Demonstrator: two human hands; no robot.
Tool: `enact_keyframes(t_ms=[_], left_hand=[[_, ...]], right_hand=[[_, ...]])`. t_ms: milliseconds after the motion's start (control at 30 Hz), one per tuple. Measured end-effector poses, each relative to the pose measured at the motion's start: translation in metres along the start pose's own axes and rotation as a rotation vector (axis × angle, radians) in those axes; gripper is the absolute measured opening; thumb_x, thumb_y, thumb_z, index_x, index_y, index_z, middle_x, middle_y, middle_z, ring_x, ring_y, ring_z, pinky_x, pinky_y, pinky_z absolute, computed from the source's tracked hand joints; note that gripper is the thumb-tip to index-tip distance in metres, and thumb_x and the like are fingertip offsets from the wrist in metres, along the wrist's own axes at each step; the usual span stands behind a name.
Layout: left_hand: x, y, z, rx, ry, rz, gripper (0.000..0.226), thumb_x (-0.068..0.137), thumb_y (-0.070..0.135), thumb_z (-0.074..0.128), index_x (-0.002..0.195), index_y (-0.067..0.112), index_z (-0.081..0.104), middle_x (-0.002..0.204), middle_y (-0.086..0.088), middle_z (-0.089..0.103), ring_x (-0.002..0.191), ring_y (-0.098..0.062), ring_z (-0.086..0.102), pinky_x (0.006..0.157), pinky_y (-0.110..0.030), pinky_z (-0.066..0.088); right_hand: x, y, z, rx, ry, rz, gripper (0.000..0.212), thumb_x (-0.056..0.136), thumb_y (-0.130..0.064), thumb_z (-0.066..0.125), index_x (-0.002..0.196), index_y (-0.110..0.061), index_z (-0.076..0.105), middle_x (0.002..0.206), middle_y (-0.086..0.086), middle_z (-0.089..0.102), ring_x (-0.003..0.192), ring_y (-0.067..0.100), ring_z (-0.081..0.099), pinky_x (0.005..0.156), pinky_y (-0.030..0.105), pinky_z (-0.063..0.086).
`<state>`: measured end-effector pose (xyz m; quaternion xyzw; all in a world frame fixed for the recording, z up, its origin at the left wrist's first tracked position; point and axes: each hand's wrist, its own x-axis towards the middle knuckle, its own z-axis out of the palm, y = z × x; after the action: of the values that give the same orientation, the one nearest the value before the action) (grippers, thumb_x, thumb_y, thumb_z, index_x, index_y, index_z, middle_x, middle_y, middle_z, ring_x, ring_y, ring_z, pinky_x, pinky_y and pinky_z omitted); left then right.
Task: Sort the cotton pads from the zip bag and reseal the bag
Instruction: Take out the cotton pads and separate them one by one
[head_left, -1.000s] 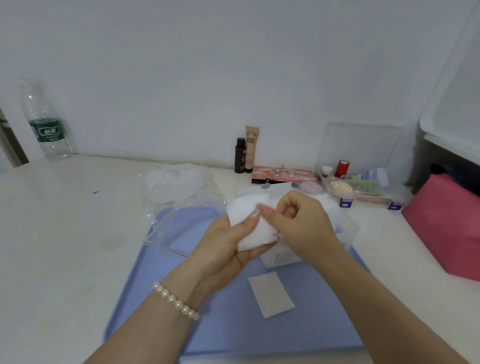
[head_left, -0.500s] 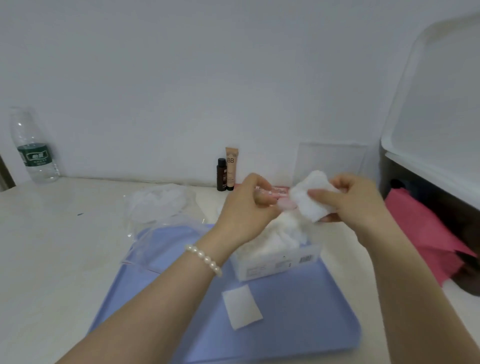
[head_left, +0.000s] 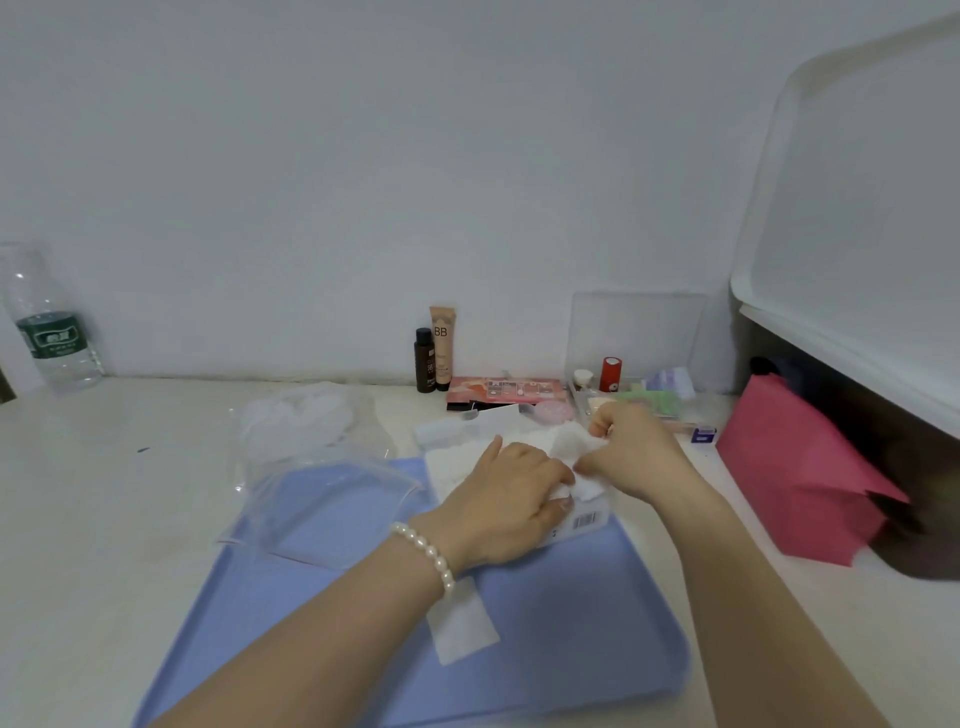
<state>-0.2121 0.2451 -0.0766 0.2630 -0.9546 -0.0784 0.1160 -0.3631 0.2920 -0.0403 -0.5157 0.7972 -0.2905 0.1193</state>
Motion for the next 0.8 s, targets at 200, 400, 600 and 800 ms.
enact_keyframes(t_ms=[200, 400, 600, 800], left_hand=[[0.006, 0.0, -0.006, 0.128, -0.068, -0.001, 0.054, 0.078, 0.063, 0.051, 0.11, 0.022, 0.062, 0.112, 0.001, 0.054, 0.115, -0.021, 0.036, 0.114, -0.046, 0.006], [0.004, -0.004, -0.009, 0.175, -0.122, 0.041, 0.046, 0.077, 0.064, 0.057, 0.107, 0.03, 0.062, 0.108, 0.007, 0.059, 0.122, -0.019, 0.031, 0.109, -0.059, -0.011], [-0.003, -0.01, -0.005, 0.249, -0.098, 0.046, 0.058, 0.074, 0.069, 0.055, 0.122, 0.036, 0.054, 0.119, 0.002, 0.051, 0.131, -0.023, 0.023, 0.106, -0.06, -0.018], [-0.008, -0.006, -0.004, 0.285, -0.07, 0.062, 0.059, 0.072, 0.068, 0.058, 0.121, 0.035, 0.052, 0.118, -0.003, 0.049, 0.133, -0.026, 0.021, 0.107, -0.061, -0.017]], right_hand=[[0.001, -0.015, 0.013, -0.277, -0.062, 0.14, 0.016, 0.073, -0.02, 0.066, 0.078, -0.019, 0.051, 0.072, -0.002, 0.048, 0.078, 0.022, 0.052, 0.064, 0.026, 0.042], [-0.005, -0.034, 0.027, -0.723, -0.052, 0.073, 0.027, 0.087, -0.008, 0.046, 0.111, -0.019, 0.055, 0.109, -0.002, 0.061, 0.105, 0.018, 0.056, 0.096, 0.035, 0.032], [0.006, -0.042, 0.02, -0.702, -0.247, 0.201, 0.027, 0.086, -0.023, 0.05, 0.113, -0.021, 0.054, 0.113, -0.003, 0.059, 0.11, 0.019, 0.053, 0.094, 0.033, 0.035], [0.022, -0.045, 0.006, -0.604, -0.543, 0.284, 0.016, 0.086, -0.03, 0.051, 0.08, -0.015, 0.048, 0.071, -0.002, 0.063, 0.083, 0.019, 0.062, 0.094, 0.037, 0.048]])
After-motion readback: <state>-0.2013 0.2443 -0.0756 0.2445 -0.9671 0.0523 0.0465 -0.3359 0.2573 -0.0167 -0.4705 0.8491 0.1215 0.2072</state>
